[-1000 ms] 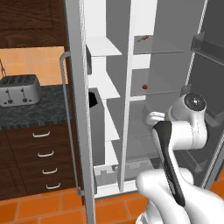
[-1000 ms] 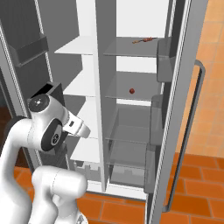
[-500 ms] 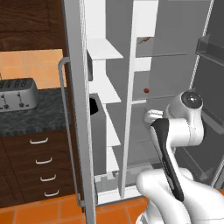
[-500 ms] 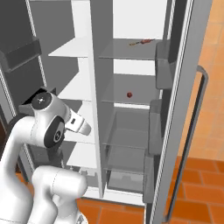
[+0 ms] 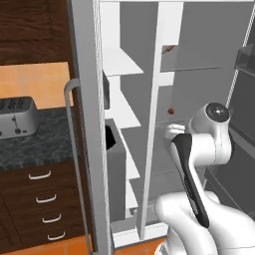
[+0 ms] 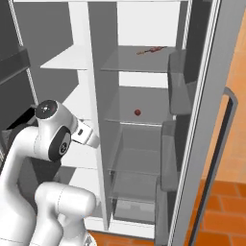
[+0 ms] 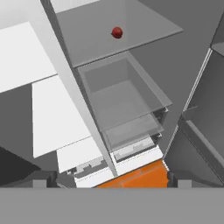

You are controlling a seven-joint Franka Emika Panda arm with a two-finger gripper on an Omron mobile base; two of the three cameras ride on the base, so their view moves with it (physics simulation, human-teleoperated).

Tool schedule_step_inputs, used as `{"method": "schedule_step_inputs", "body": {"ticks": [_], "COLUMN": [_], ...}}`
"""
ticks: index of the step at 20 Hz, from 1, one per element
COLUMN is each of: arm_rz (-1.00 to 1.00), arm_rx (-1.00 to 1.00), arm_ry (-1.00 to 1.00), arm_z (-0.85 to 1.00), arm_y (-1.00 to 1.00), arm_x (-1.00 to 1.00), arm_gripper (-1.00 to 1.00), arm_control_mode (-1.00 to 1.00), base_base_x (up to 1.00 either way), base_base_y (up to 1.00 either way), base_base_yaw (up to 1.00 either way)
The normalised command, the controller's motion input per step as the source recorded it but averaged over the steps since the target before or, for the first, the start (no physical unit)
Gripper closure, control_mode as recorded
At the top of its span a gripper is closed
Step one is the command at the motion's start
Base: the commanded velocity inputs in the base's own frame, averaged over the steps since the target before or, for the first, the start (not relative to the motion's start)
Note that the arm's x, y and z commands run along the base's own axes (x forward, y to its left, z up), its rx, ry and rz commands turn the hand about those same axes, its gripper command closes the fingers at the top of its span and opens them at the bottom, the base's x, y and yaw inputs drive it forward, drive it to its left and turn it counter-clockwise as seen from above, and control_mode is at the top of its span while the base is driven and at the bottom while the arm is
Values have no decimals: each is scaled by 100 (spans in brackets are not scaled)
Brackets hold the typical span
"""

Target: Take the strawberry from the fridge and place it on top of the pancake, located on the dining counter.

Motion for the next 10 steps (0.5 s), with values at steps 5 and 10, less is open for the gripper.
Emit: {"method": "schedule_step_inputs", "body": {"ticks": [5,10], "arm_rz": [0,0], "arm_rx": [0,0], "arm_ry": [0,0], "arm_z": [0,0], "arm_y": [0,0], "arm_x": [0,0], "arm_gripper": [-100,-100], "arm_control_mode": [100,100], "base_base_x": [42,48], "base_base_y": [3,6], "base_base_yaw": [-3,-1]}}
